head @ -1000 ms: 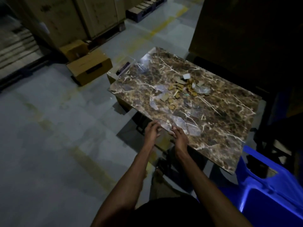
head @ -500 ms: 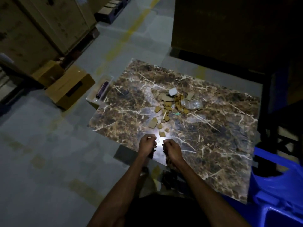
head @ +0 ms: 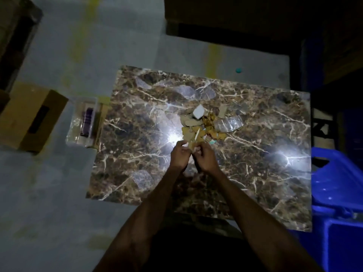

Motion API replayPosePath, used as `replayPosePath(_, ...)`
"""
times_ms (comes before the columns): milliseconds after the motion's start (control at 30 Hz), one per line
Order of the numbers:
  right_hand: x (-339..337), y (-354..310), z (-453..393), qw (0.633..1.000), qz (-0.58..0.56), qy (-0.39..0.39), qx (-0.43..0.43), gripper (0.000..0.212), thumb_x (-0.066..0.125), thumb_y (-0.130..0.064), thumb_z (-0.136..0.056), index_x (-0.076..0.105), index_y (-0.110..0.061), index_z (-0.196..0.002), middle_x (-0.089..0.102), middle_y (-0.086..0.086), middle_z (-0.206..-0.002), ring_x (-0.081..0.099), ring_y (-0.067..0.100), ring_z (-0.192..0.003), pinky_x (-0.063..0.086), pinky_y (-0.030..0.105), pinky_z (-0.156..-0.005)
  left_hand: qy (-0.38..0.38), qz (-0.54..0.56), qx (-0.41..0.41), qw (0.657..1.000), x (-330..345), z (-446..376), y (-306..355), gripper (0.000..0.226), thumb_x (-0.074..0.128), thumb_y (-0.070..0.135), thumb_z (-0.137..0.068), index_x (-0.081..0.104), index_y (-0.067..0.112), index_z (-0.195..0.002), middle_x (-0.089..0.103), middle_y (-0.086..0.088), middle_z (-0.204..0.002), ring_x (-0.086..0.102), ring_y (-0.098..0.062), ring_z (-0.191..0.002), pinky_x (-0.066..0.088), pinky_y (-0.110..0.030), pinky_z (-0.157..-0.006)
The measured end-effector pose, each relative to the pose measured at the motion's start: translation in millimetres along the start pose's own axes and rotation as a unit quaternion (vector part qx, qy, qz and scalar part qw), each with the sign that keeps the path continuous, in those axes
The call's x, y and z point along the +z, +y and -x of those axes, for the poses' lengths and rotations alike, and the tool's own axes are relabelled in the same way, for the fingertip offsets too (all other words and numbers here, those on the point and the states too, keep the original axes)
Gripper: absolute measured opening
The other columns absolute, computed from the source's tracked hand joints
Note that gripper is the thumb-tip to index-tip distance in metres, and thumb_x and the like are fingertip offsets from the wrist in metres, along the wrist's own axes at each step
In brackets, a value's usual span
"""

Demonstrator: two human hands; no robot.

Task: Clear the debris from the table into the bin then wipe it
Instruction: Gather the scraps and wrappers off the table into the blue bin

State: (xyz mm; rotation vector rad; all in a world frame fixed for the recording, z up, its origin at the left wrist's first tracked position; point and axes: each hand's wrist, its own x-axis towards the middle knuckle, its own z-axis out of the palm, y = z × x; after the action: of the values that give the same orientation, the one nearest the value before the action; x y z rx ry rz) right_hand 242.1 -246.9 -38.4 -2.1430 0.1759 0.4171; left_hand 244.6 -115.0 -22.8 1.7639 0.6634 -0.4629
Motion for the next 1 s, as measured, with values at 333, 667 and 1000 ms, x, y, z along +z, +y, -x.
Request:
replayPosePath(333,-71,-15,-24,0.964,-0.02,0.266,0.008,0.034,0.065,-0.012,-0.089,0.061,-0.004,-0.122,0.052,0.013,-0.123,0.051,0.017,-0.114,0.042,0.023,-0.09,0.074,-0.039,0.091,0.992,-8,-45,22,0.035,0.07,0.007,-0.087,0.056,0.012,-0.119,0.049,-0.01,-0.113,0.055,-0.02,-0.08,0.045,-0.021,-0.072)
replayPosePath(667,-53,9,-50,0.987,0.006,0.159,0.031,0.059,0.047,-0.056,-0.095,0.059,-0.017,-0.138,0.043,0.008,-0.131,0.041,0.028,-0.127,0.039,0.051,-0.109,0.038,-0.063,0.106,0.992,15,-41,38,0.048,0.071,0.01,-0.088,0.057,0.01,-0.133,0.049,-0.007,-0.118,0.06,-0.028,-0.101,0.049,-0.026,-0.084)
replayPosePath(1000,-82,12,-85,0.962,-0.106,0.251,0.005,0.047,0.051,-0.044,-0.106,0.052,-0.021,-0.146,0.038,-0.002,-0.155,0.034,-0.001,-0.139,0.033,0.038,-0.119,0.119,-0.067,0.201,0.97,18,-85,58,0.051,0.052,0.043,-0.105,0.045,0.022,-0.151,0.041,0.001,-0.151,0.038,-0.021,-0.145,0.036,-0.049,-0.118)
